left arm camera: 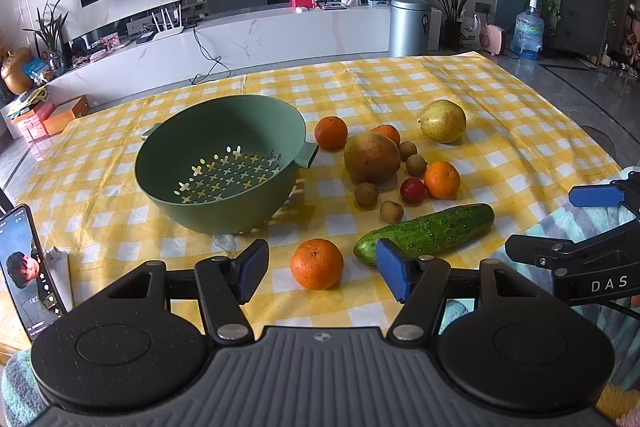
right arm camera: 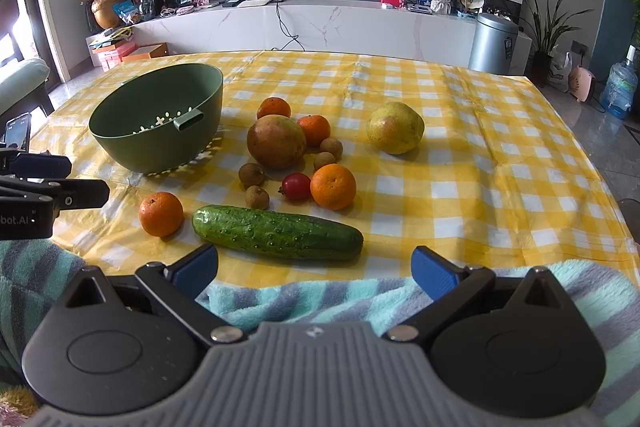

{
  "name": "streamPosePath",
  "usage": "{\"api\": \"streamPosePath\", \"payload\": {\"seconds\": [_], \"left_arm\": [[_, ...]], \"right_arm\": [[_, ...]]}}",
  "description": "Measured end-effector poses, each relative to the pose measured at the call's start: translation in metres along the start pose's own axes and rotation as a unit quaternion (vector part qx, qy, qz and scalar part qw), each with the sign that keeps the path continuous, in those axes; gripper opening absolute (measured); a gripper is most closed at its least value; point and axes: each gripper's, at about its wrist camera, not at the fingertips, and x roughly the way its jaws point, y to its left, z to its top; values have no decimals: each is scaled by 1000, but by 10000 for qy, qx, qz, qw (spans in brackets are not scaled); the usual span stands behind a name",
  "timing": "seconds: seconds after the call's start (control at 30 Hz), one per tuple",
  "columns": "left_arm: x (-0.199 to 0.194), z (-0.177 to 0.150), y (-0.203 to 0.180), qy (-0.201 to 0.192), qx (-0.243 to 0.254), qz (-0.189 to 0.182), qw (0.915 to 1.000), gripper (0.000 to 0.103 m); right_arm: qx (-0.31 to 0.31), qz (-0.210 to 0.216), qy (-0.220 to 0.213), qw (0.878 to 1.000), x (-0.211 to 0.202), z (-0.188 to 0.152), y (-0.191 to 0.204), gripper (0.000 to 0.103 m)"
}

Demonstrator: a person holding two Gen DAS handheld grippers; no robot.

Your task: Organize fruits

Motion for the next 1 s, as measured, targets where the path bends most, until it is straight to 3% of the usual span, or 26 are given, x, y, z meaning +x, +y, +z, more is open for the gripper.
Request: {"api": "streamPosePath", "payload": {"seconds": [0.5,0.73,0.9,1.0], "left_arm": [[6,8,0,160,-10,-157,9997,70],[19,30,2,187,53,-465,9987,66],[38,42,-2,268,-41,-762,9967,61],[52,50,-6,265,-97,-856,9959,61]], "right_arm": [[-5,21,38,10000,6,4,-3,99],[-68,295,-294,9991,18,25,-11,99],[-104,193,-224,9995,38,41,-16,81],[132,241,-167,9995,52,52,-26,80]]}}
